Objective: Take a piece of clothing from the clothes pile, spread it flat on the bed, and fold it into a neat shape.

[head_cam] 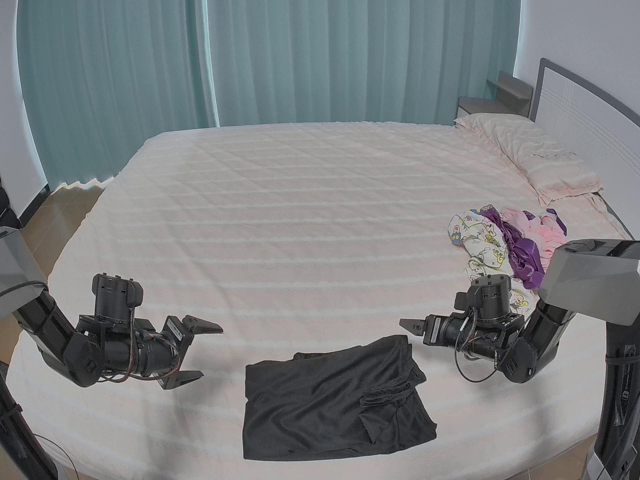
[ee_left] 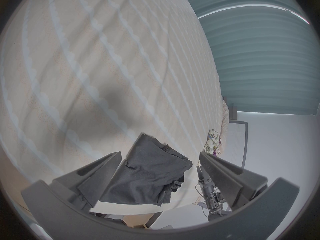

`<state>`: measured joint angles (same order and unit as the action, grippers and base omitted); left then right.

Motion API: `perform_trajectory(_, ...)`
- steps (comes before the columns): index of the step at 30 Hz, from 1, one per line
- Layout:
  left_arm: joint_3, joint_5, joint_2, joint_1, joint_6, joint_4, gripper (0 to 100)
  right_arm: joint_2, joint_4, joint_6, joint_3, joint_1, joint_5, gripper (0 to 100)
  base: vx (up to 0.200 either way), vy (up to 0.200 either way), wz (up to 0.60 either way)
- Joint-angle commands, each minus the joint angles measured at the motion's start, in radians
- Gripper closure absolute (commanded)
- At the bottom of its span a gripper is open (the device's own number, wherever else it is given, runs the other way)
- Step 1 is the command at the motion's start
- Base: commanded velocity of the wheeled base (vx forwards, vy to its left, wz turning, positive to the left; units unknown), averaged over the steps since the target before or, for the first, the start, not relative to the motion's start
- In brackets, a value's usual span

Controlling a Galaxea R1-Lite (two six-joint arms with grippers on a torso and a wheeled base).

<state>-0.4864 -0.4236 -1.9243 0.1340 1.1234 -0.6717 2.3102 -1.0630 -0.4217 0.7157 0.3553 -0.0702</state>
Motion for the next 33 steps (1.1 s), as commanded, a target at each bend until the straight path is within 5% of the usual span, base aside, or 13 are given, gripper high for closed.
perform_trajectory(1, -0.001, 0.000, -0.001, -0.001, 0.001, 0.000, 0, -0.101, 0.012, -0.011, -0.094, 0.091, 0.026, 0, 0.000, 0.000, 0.00)
perform_trajectory(6, 0.000, 0.000, -0.005, -0.001, -0.001, 0.000, 0, -0.121, 0.107, -0.012, -0.098, 0.229, 0.141, 0, 0.000, 0.000, 0.00)
perform_trajectory(12, -0.001, 0.002, -0.007, -0.001, -0.001, 0.000, 0, -0.121, 0.143, -0.019, -0.116, 0.338, 0.150, 0, 0.000, 0.000, 0.00)
perform_trajectory(26, -0.004, 0.002, -0.015, -0.001, -0.002, 0.000, 0, -0.060, 0.195, 0.021, -0.111, 0.389, 0.176, 0, 0.000, 0.000, 0.00)
perform_trajectory(27, -0.004, 0.002, -0.015, -0.001, -0.002, 0.000, 0, -0.057, 0.198, 0.024, -0.108, 0.387, 0.179, 100, 0.000, 0.000, 0.00)
perform_trajectory(33, -0.004, 0.003, -0.016, -0.001, -0.002, 0.000, 0, -0.077, 0.275, 0.075, -0.093, 0.390, 0.208, 100, 0.000, 0.000, 0.00)
